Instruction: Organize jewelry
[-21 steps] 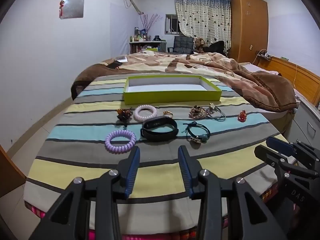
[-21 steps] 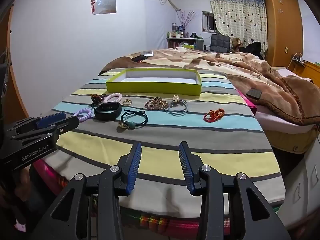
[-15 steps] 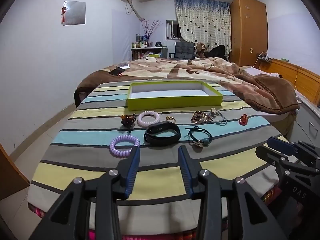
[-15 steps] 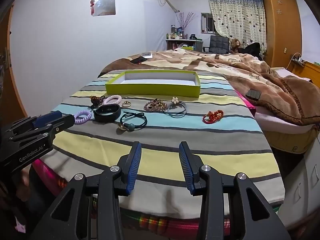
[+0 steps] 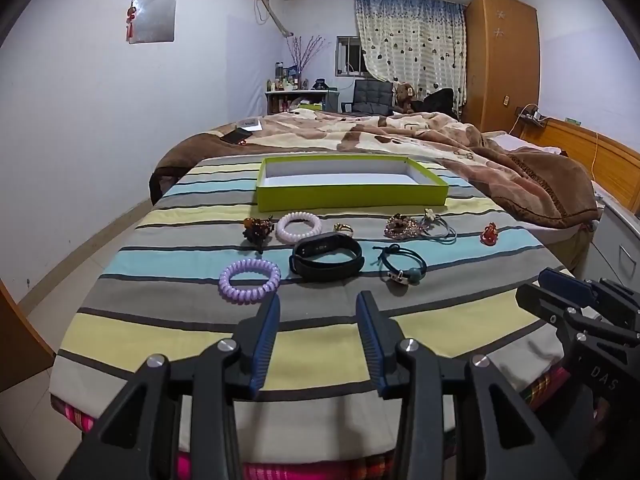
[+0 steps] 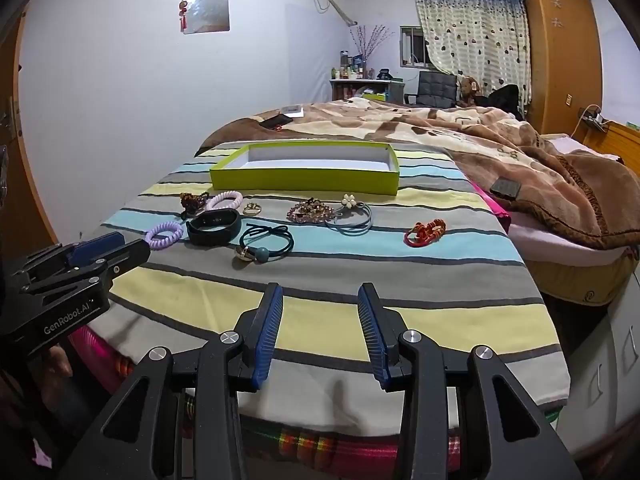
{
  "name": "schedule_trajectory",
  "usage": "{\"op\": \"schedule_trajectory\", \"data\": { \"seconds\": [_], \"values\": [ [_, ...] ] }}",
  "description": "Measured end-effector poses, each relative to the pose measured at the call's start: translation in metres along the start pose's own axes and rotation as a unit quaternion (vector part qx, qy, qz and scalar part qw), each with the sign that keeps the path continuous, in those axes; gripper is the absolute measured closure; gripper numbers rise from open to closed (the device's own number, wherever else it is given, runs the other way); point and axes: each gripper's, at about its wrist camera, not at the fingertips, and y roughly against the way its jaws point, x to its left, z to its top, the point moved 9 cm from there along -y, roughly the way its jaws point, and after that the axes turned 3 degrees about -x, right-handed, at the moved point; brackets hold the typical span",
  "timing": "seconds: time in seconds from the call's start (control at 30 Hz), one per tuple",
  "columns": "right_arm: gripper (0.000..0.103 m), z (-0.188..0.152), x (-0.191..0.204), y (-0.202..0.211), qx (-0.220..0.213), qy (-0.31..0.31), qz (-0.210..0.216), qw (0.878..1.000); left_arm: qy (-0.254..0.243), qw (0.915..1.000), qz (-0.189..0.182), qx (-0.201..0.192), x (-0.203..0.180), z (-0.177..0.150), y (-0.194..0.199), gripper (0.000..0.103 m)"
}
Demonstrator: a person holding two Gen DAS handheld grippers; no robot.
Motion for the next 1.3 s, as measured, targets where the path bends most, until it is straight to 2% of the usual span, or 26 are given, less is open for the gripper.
{"op": "schedule_trajectory", "data": {
  "seconds": [1.3],
  "values": [
    [0.063,0.003,0.0013,0.0018,-0.002,0.001,-0.002,1.0,0.003,1.0,0.0,-0.004,0.0021,0.0015,-0.0014,0.062]
  ]
}}
